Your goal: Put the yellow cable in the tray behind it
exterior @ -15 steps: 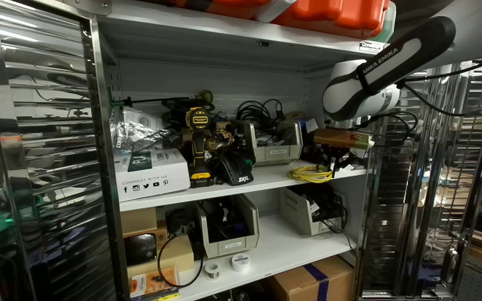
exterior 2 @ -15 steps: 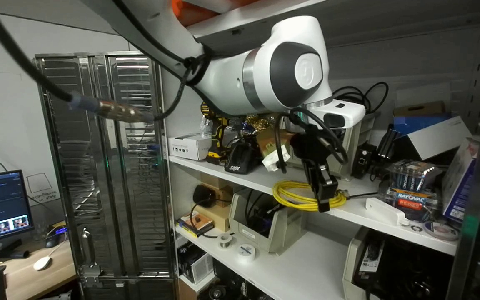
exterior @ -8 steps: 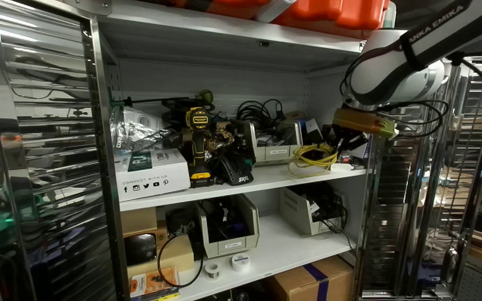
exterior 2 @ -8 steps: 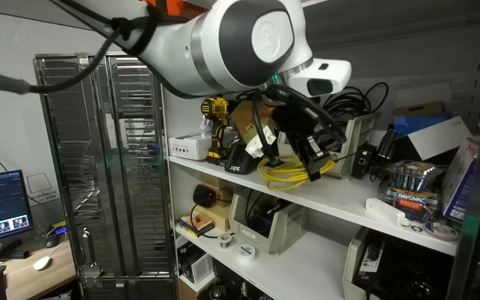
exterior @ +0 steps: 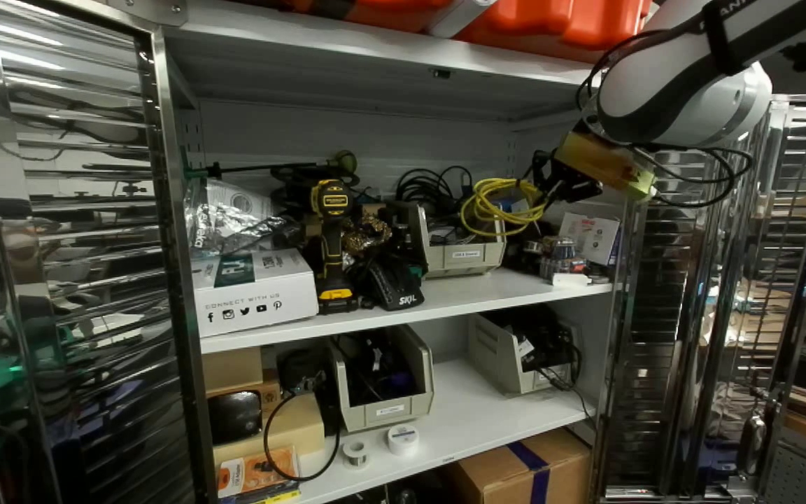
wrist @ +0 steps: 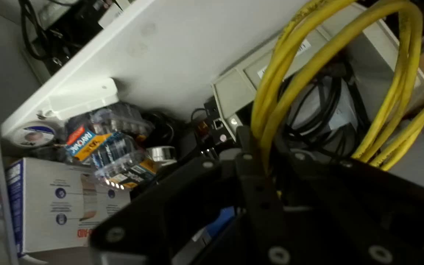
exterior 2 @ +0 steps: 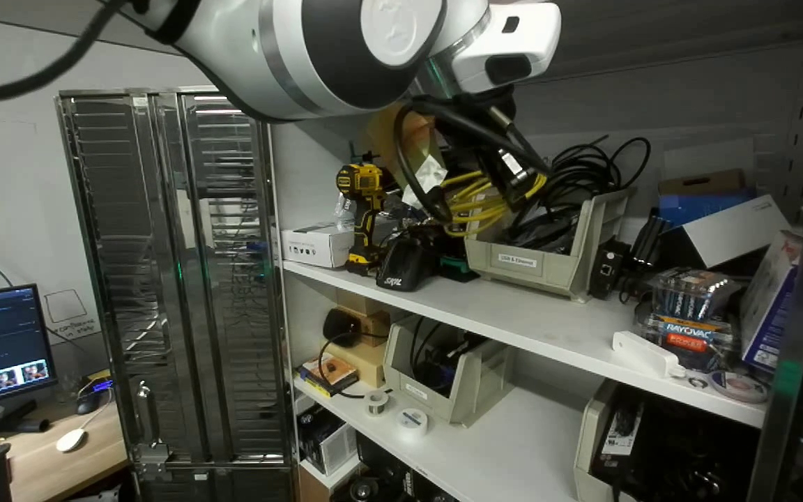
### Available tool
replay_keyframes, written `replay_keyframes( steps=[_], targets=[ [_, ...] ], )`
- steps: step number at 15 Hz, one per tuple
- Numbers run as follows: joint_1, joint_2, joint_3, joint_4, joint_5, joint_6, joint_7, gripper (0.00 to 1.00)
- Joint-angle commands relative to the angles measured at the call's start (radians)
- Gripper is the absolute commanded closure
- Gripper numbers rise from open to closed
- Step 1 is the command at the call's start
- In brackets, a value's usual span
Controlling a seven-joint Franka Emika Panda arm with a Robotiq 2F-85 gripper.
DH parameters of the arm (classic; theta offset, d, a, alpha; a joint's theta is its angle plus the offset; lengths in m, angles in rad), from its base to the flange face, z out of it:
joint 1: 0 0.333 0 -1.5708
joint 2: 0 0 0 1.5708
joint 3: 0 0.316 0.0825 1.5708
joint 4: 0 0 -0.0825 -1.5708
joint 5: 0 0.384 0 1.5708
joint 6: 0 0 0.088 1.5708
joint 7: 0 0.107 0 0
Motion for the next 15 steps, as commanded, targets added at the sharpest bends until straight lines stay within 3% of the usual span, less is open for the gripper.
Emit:
replay_keyframes(
  steps=[1, 4, 7, 12, 13, 15],
  targets=[
    [-0.022, 0.102, 0.014, 0.099, -0.024, 0.141, 0.087, 0.97],
    [-0.044, 0.223, 0.011, 0.224, -0.075, 0.153, 0.196, 0.97],
    [-0.039, 0.362, -0.009, 0.394, -0.118, 0.079, 0.297, 0.97],
    [-0.036, 0.505, 0.039, 0.627, -0.014, -0.066, 0.259, 0.97],
    [0.006, 0.519, 0.002, 0.664, 0.019, -0.088, 0.240, 0.97],
    [0.022, 0.542, -0.011, 0.723, 0.024, -0.116, 0.246, 0.97]
  ],
)
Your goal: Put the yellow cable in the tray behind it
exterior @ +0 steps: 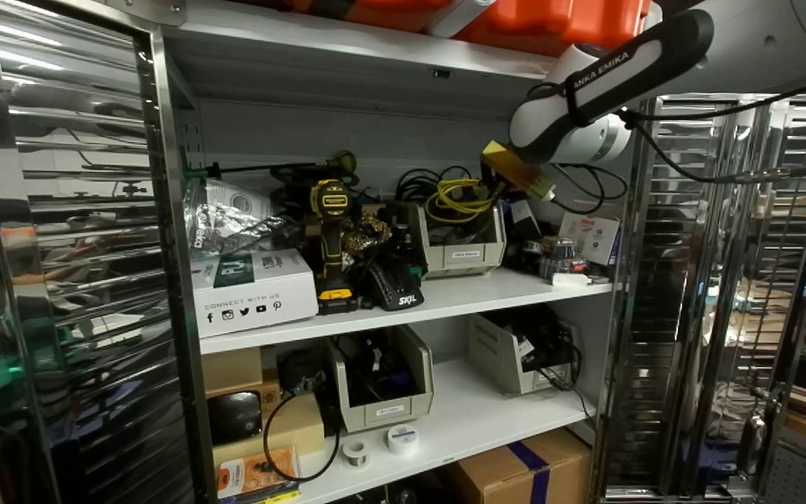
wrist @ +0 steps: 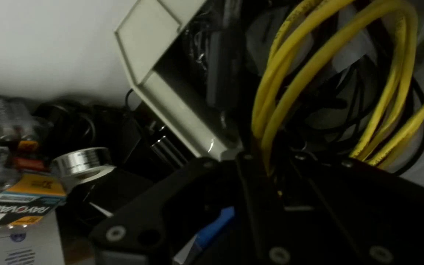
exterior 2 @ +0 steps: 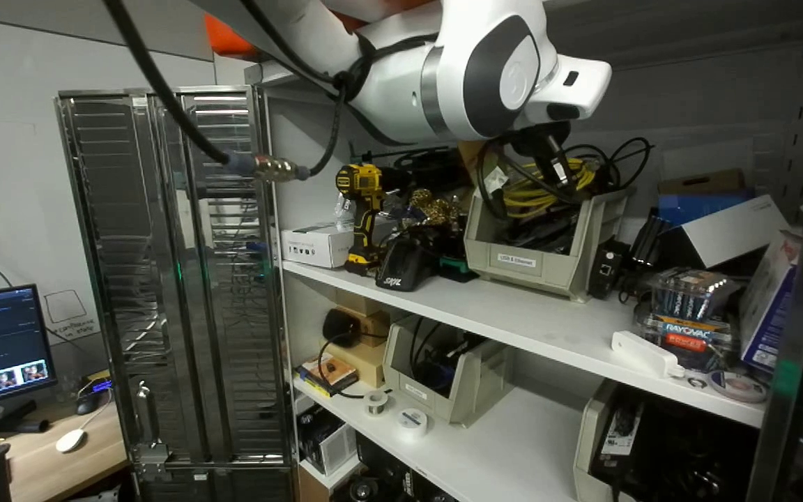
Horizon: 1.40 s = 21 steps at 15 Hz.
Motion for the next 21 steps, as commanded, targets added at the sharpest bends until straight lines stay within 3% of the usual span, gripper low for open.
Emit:
replay_keyframes(
  steps=[1, 4, 5, 6, 7, 14, 21],
  targets=[
    [0.050, 0.064, -0.049, 0.138, 0.022, -0.048, -0.005, 0.97],
    [0.065, 0.080, -0.069, 0.136, 0.016, -0.061, -0.023, 0.97],
    [0.065, 0.086, -0.071, 0.136, 0.021, -0.068, -0.031, 0.63],
    [0.066, 0.091, -0.074, 0.139, 0.021, -0.078, -0.038, 0.63],
    [0.062, 0.094, -0.070, 0.139, 0.031, -0.083, -0.052, 0.57],
    [0.038, 0.031, -0.034, 0.053, 0.106, -0.100, -0.167, 0.03],
    [-0.006, -0.151, 0.029, -0.154, 0.363, -0.132, -0.525, 0.00]
  ],
)
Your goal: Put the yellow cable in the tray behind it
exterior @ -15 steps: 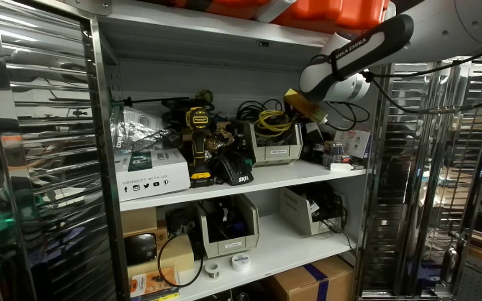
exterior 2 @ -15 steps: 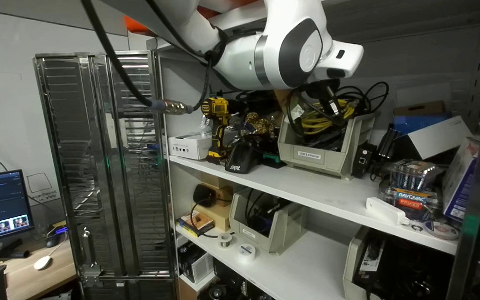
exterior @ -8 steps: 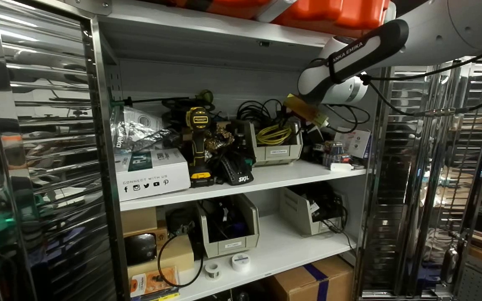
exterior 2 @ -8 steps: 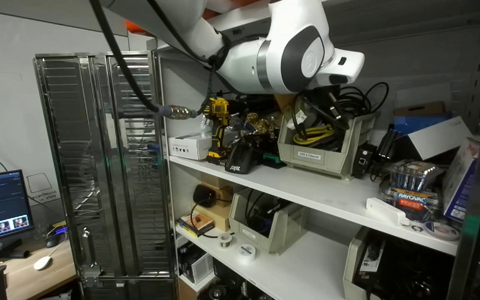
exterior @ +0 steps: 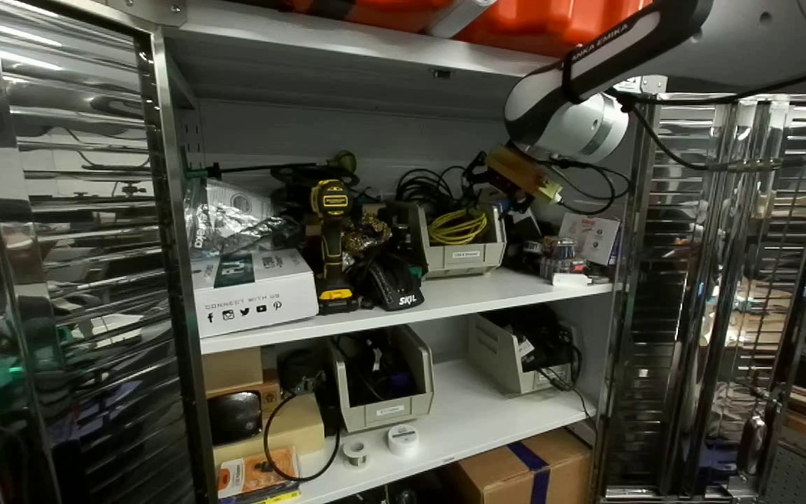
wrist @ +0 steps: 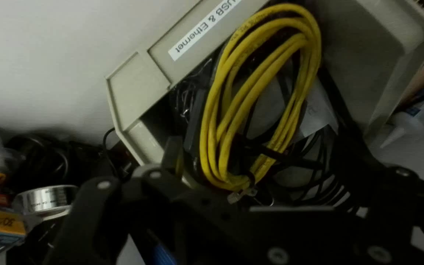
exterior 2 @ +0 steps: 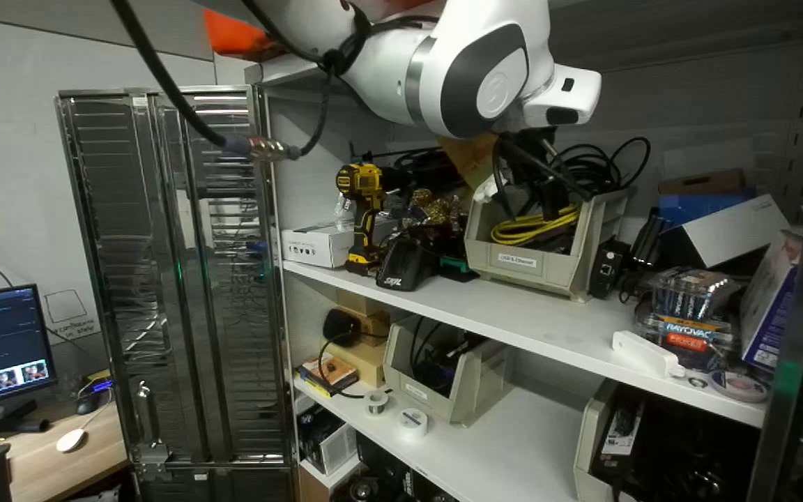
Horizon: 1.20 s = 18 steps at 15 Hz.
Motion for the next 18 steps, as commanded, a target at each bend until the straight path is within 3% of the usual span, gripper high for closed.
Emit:
replay_keyframes(
  steps=[1, 5, 10, 13, 18],
  targets=[
    [-0.032, -0.151, 0.027, -0.159, 0.129, -0.072, -0.188, 0.00],
    [-0.039, -0.258, -0.017, -0.303, 0.136, -0.282, -0.284, 0.00],
    [-0.046, -0.368, -0.069, -0.430, 0.032, -0.617, -0.337, 0.00],
    [-0.045, -0.437, -0.082, -0.450, -0.043, -0.798, -0.381, 0.00],
    [-0.046, -0.534, -0.089, -0.409, -0.138, -0.978, -0.442, 0.00]
  ],
)
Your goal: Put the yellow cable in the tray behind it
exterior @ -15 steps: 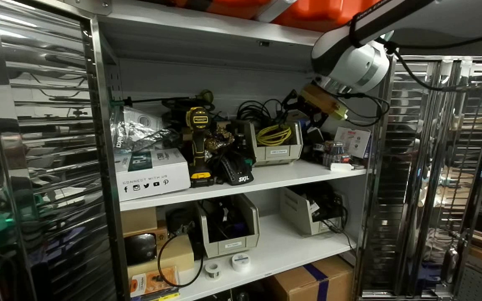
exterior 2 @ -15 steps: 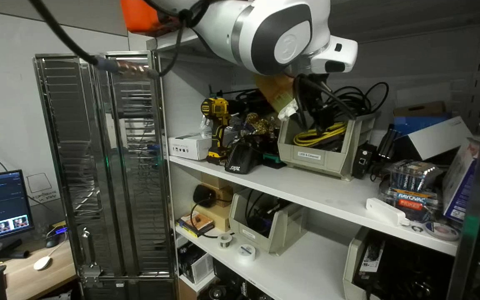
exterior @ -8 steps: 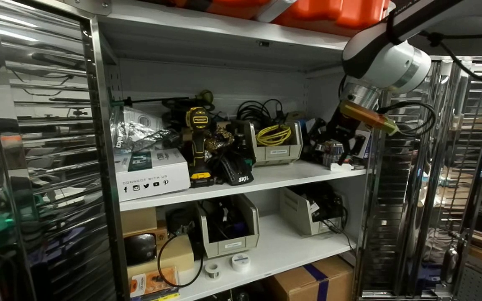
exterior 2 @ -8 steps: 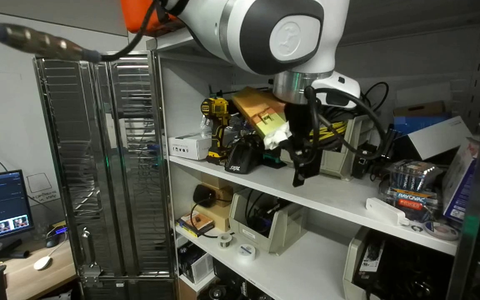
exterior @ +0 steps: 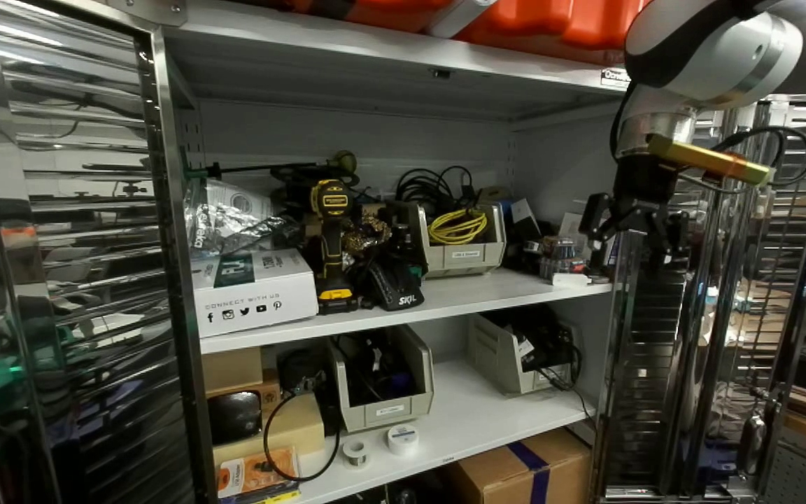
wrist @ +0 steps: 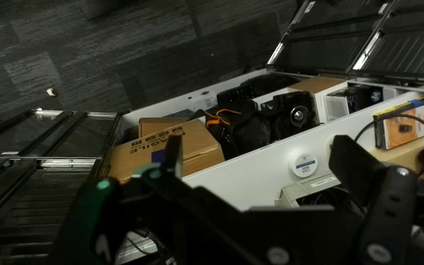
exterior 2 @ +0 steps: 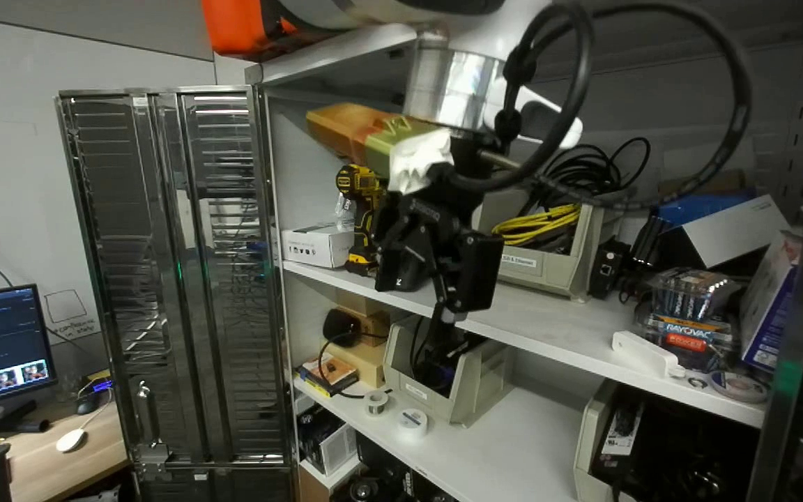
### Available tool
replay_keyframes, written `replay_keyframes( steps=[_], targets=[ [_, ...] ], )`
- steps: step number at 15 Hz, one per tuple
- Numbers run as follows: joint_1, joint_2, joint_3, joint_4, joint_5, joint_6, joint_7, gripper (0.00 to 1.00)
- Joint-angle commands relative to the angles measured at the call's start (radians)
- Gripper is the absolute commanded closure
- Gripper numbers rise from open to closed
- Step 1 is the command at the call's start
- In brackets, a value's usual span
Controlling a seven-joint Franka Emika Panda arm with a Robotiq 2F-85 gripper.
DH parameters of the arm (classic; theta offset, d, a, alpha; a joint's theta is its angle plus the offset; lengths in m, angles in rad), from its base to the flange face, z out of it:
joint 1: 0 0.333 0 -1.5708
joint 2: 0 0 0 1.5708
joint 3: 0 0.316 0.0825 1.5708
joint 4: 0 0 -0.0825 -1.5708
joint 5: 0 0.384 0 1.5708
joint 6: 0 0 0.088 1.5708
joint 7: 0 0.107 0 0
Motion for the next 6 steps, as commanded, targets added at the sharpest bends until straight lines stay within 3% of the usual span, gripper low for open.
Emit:
replay_keyframes(
  steps=[1, 2, 3, 6],
  targets=[
    [0.002, -0.086, -0.006, 0.017, -0.068, -0.104, -0.074, 0.00],
    [0.004, -0.101, -0.005, 0.021, -0.105, -0.126, -0.118, 0.00],
    [0.004, -0.066, -0.005, 0.008, -0.063, -0.080, -0.059, 0.00],
    [0.005, -0.098, -0.006, 0.010, -0.090, -0.108, -0.096, 0.00]
  ],
)
